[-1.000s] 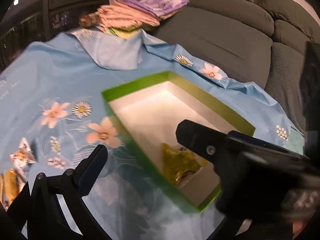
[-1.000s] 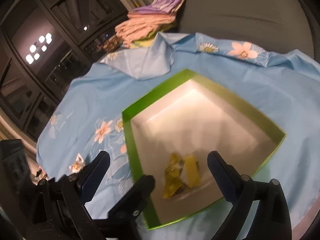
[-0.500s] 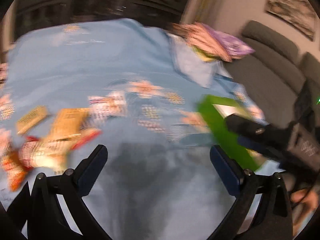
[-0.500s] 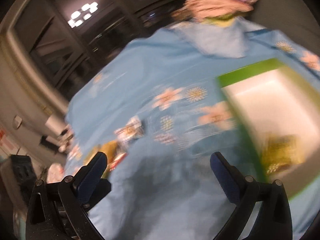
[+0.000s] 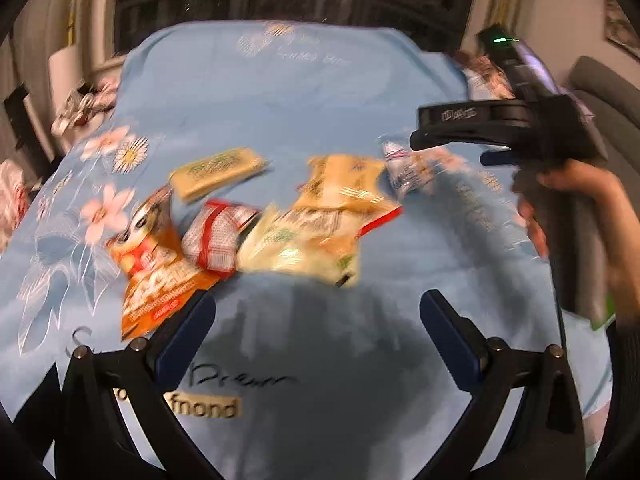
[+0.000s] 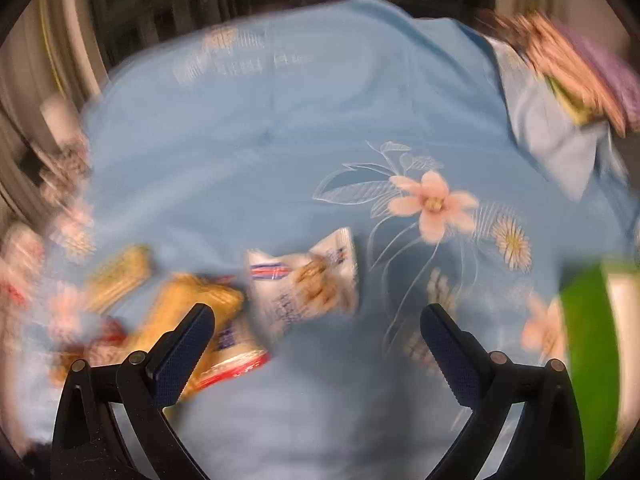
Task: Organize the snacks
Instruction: 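Return the right gripper to the pile and grasp the white peanut packet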
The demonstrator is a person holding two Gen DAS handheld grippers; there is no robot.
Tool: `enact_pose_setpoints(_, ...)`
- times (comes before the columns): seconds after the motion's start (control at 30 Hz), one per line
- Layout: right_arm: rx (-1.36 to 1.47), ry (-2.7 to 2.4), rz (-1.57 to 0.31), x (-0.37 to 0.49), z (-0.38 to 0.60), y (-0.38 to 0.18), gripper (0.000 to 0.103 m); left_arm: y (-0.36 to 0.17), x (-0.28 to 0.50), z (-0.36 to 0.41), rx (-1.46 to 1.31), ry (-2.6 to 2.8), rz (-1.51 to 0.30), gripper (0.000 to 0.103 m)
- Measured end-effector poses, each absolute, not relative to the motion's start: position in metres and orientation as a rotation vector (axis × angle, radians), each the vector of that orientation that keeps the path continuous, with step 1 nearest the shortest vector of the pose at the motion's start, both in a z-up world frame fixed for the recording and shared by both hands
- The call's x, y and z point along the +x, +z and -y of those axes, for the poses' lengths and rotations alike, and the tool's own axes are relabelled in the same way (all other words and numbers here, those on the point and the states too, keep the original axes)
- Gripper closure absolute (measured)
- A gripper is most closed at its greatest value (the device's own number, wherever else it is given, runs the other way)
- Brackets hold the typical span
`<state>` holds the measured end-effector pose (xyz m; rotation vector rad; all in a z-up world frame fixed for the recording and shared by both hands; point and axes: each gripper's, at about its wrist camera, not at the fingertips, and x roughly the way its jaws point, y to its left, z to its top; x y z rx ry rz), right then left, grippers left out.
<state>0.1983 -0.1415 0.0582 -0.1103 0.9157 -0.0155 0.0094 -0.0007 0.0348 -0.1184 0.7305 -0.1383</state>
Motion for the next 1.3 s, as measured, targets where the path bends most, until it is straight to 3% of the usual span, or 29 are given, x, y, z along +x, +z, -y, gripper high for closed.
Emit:
enact_pose_setpoints(0.1,-0.122,-0.056,-1.000,0.235,0.141,0.027,0.001,0.035,0.008,-0.003,-0.083,-0.112,-0.700,0.001)
enact_pose_setpoints(0.17,-0.044,0.006,-1.051,0.249,0.147,0.015,0.028,0.037,0.002,0.000,-0.028,-0.100,-0.664,0.001)
enact_pose_setpoints(0.2,0.001,0.047,-1.071,0.252,0.148,0.010,0.048,0.037,0.000,0.004,-0.001,-0.104,-0.659,0.001)
enact_pose_setpoints(0.3,0.036,0.080,-1.050,0.235,0.149,0.013,0.050,0.031,-0.001,0.007,0.041,-0.121,-0.670,0.001)
enact_pose_setpoints(0.6,0.155,0.260,-1.020,0.104,0.162,0.043,0.049,0.014,-0.015,0.026,0.125,-0.161,-0.708,0.001)
enact_pose_setpoints(0.67,0.153,0.261,-1.069,0.087,0.162,0.040,0.040,0.010,-0.017,0.032,0.147,-0.180,-0.716,0.001)
enact_pose_setpoints(0.73,0.223,0.257,-1.087,0.074,0.168,0.035,0.022,0.009,-0.018,0.035,0.129,-0.216,-0.725,0.001)
enact_pose_setpoints(1.0,0.406,0.240,-1.030,0.067,0.193,0.032,0.020,0.013,-0.008,0.043,-0.101,-0.313,-0.777,0.001)
enact_pose_setpoints(1.17,0.437,0.235,-1.031,0.067,0.202,0.022,0.020,0.022,-0.004,0.063,-0.120,-0.434,-0.726,0.001)
enact_pose_setpoints(1.3,0.503,0.269,-1.034,0.070,0.212,0.015,0.020,0.012,0.010,0.072,-0.167,-0.454,-0.788,0.002)
